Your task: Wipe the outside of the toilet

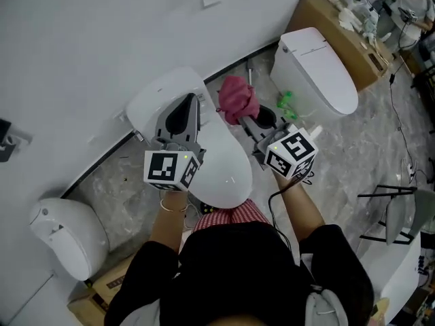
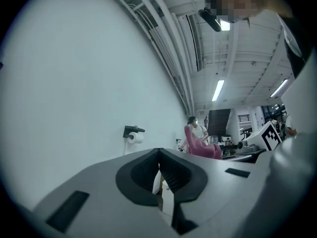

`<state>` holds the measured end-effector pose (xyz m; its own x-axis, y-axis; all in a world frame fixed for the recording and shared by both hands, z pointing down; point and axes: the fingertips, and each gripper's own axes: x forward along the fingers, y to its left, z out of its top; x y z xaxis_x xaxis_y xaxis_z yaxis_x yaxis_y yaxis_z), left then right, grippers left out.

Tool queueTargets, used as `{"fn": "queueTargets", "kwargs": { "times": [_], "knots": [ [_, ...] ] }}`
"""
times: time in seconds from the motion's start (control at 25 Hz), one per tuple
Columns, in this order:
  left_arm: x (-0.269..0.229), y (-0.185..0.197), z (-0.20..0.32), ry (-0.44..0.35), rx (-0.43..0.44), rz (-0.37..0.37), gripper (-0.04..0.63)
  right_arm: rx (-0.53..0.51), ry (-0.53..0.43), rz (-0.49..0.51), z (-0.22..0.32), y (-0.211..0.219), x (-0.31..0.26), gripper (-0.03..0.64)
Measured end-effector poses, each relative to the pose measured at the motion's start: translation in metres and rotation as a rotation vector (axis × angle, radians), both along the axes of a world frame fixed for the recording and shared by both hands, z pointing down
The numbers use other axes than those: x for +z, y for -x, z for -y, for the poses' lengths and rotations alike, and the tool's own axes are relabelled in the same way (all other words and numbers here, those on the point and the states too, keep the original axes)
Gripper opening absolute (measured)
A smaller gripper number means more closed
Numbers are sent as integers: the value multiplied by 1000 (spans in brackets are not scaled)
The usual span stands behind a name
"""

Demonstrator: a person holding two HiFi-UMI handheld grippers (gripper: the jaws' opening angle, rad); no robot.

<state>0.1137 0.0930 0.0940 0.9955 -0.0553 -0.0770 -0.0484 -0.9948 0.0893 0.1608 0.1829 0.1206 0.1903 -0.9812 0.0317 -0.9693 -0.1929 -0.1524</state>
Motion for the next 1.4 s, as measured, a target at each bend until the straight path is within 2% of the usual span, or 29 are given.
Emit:
{"fn": "queueTargets", "kwargs": {
  "times": [0.2, 0.32, 0.48, 0.68, 0.84, 1.0, 1.16, 1.4],
  "knots": [
    [-16, 5, -2, 9, 66, -37, 9, 16, 6, -7, -2, 13, -15, 78],
    [-21, 10, -1, 3, 78, -42, 9, 11, -1, 12, 1, 17, -17, 78],
    [-12, 16, 6, 14, 48, -32, 9, -10, 7, 13, 3, 15, -12, 78],
    [2, 19, 15, 22, -34, -40, 9, -76, 23, 37, 10, 2, 8, 78],
    [14, -12, 36, 15, -119, -14, 9, -138, 53, 55, 33, -48, 22, 78],
    [43, -38, 60, -4, -198, 66, 11, -210, 85, 114, 68, -91, 54, 78],
    [71, -72, 83, 14, -283, 134, 9, -299, 124, 177, 97, -122, 92, 78],
    [102, -129, 110, 41, -394, 169, 11, -390, 191, 218, 134, -186, 142, 78]
  ]
}}
